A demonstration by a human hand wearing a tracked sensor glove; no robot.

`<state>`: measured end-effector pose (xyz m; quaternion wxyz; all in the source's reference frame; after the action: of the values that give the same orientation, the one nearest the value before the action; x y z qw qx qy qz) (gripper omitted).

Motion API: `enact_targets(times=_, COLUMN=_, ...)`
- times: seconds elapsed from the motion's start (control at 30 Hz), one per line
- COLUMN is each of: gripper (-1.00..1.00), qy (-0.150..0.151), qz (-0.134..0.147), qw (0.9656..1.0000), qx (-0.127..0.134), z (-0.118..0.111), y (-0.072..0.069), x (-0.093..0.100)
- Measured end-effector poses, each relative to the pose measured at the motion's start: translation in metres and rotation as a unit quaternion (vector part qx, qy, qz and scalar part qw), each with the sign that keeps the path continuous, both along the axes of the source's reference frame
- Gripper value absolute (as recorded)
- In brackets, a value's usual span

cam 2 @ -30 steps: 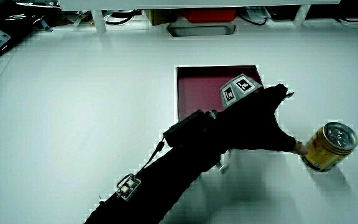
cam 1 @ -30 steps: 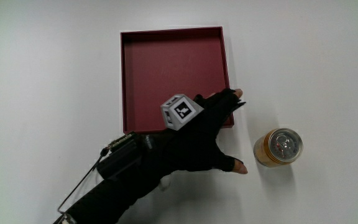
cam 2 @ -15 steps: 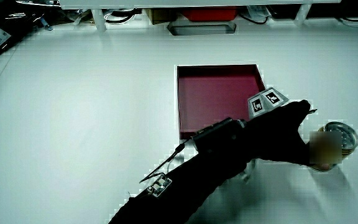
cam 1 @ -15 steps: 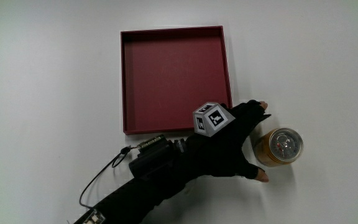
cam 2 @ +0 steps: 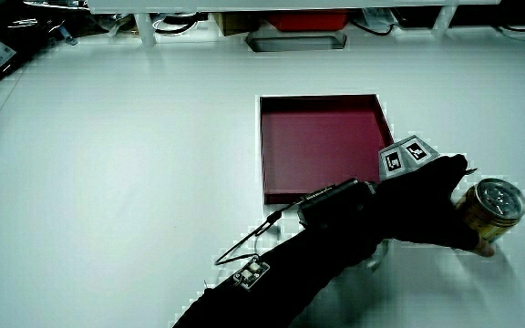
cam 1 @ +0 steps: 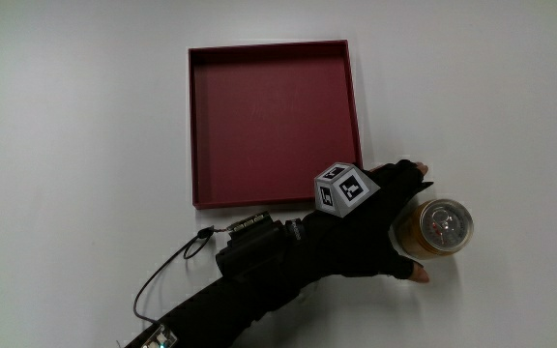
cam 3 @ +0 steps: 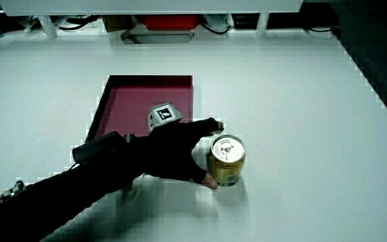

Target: Pick red bull from desk

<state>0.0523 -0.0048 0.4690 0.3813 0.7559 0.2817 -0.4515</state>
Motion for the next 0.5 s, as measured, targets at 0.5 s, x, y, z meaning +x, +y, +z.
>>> enact_targets(times=0.5, gripper=0.48, qy=-0.013, qz=-0.032, qw=0.9987, qx=0.037, z=-0.0039, y=0.0070, x=0.0085)
